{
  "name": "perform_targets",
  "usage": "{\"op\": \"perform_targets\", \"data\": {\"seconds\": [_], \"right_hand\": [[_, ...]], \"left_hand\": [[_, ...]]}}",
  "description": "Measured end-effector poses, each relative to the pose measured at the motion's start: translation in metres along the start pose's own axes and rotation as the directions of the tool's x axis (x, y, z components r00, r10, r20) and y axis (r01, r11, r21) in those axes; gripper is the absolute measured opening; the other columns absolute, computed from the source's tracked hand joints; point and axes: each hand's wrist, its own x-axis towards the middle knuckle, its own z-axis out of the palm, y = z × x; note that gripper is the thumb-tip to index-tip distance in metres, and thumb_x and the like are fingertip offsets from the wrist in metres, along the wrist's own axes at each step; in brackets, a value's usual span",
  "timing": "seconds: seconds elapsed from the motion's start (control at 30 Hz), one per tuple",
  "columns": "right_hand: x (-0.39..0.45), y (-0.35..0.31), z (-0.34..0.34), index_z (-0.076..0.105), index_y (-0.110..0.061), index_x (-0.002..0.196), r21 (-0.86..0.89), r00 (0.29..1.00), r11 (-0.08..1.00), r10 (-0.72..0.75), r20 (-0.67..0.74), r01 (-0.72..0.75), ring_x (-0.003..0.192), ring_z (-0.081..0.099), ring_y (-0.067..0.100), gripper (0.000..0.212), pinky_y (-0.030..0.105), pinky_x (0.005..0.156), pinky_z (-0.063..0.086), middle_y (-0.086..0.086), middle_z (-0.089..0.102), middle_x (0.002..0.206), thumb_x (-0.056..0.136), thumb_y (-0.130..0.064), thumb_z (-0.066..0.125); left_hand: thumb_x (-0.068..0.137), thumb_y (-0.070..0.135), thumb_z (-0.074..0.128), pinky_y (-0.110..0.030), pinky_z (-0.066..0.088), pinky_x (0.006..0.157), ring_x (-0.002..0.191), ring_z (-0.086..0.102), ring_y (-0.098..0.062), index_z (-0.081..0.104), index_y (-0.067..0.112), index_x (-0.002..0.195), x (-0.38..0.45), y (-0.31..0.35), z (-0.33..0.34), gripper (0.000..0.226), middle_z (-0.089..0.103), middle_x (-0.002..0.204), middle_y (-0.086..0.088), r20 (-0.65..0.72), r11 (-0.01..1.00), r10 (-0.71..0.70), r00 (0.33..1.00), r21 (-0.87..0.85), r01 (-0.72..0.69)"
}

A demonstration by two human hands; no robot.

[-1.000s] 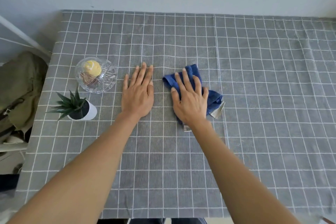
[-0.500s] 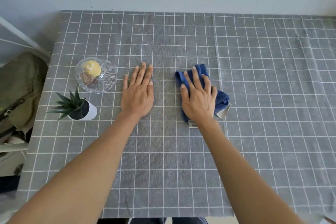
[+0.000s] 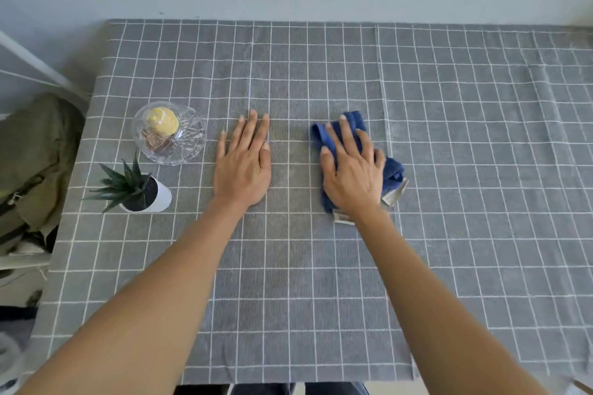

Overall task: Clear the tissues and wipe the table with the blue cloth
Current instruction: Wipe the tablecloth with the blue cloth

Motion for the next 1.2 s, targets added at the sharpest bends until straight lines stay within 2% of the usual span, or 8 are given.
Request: {"op": "perform_targets", "data": {"seconds": [0.23,0.33,0.57,0.73,0.8,0.9,1.07,1.2], "right_hand": [[0.009,0.086,-0.024,0.025,-0.032,0.149,-0.011,0.938,0.941,0.336,-0.083,-0.338,0.14,0.018,0.026,0.057,0.05,0.109,0.016,-0.011,0.014,0.159,0.094,-0.047,0.019],[0.01,0.093,-0.026,0.027,-0.031,0.149,0.015,0.913,0.917,0.399,-0.088,-0.4,0.141,0.015,0.025,0.054,0.049,0.11,0.012,-0.01,0.01,0.16,0.097,-0.044,0.021],[0.011,0.053,-0.019,0.027,-0.036,0.148,0.03,0.945,0.946,0.323,-0.052,-0.322,0.141,0.014,0.025,0.052,0.05,0.108,0.014,-0.011,0.01,0.16,0.097,-0.045,0.021],[-0.003,-0.016,0.002,0.024,-0.035,0.149,0.016,0.999,1.0,0.02,0.039,-0.021,0.142,0.017,0.023,0.053,0.05,0.109,0.018,-0.011,0.013,0.159,0.097,-0.048,0.02],[-0.008,-0.015,0.004,0.027,-0.033,0.148,0.005,0.999,1.0,-0.03,0.044,0.03,0.14,0.02,0.023,0.052,0.047,0.108,0.019,-0.01,0.016,0.159,0.099,-0.046,0.024],[-0.005,0.021,-0.006,0.023,-0.034,0.149,-0.008,0.999,0.999,0.041,0.025,-0.041,0.14,0.02,0.023,0.054,0.047,0.108,0.019,-0.012,0.013,0.159,0.097,-0.048,0.019],[-0.006,0.09,-0.028,0.022,-0.037,0.149,-0.011,0.946,0.948,0.318,-0.056,-0.319,0.14,0.018,0.024,0.057,0.046,0.108,0.017,-0.013,0.013,0.159,0.093,-0.046,0.015],[-0.001,0.078,-0.025,0.023,-0.035,0.149,0.018,0.931,0.933,0.361,-0.047,-0.36,0.141,0.014,0.025,0.054,0.049,0.108,0.015,-0.012,0.01,0.16,0.097,-0.044,0.019]], "left_hand": [[0.103,0.033,0.015,-0.043,-0.004,0.12,0.148,-0.006,-0.011,0.0,0.029,0.153,0.001,-0.002,0.002,0.053,-0.004,0.161,0.007,0.007,1.0,0.002,1.0,0.009,-0.002],[0.103,0.033,0.015,-0.042,-0.005,0.12,0.148,-0.005,-0.011,0.0,0.029,0.153,0.001,-0.003,0.002,0.053,-0.004,0.161,0.007,0.001,1.0,0.001,1.0,0.012,-0.001],[0.102,0.032,0.016,-0.041,-0.007,0.119,0.148,-0.005,-0.011,0.0,0.029,0.153,0.001,-0.002,0.002,0.054,-0.004,0.161,0.006,-0.005,1.0,0.001,1.0,0.029,-0.001],[0.103,0.03,0.02,-0.041,-0.004,0.119,0.148,-0.002,-0.011,0.005,0.029,0.154,0.0,-0.002,0.001,0.053,0.001,0.161,0.007,-0.02,1.0,0.004,1.0,0.01,-0.004],[0.103,0.03,0.02,-0.041,-0.003,0.119,0.148,-0.001,-0.01,0.007,0.029,0.154,0.0,-0.002,0.001,0.052,0.003,0.161,0.007,-0.025,1.0,0.002,1.0,0.001,-0.002],[0.103,0.03,0.019,-0.041,-0.005,0.119,0.148,-0.002,-0.011,0.007,0.027,0.154,0.0,-0.003,0.002,0.052,0.001,0.161,0.006,-0.027,1.0,0.017,0.999,0.012,-0.017],[0.103,0.029,0.02,-0.041,-0.005,0.119,0.148,-0.002,-0.012,0.007,0.027,0.154,0.001,-0.004,0.004,0.053,0.001,0.161,0.005,-0.026,1.0,0.017,1.0,0.016,-0.016],[0.102,0.031,0.017,-0.042,-0.006,0.119,0.148,-0.004,-0.012,0.004,0.027,0.153,0.002,-0.004,0.005,0.053,-0.002,0.161,0.006,-0.022,0.999,0.008,1.0,0.033,-0.008]]}}
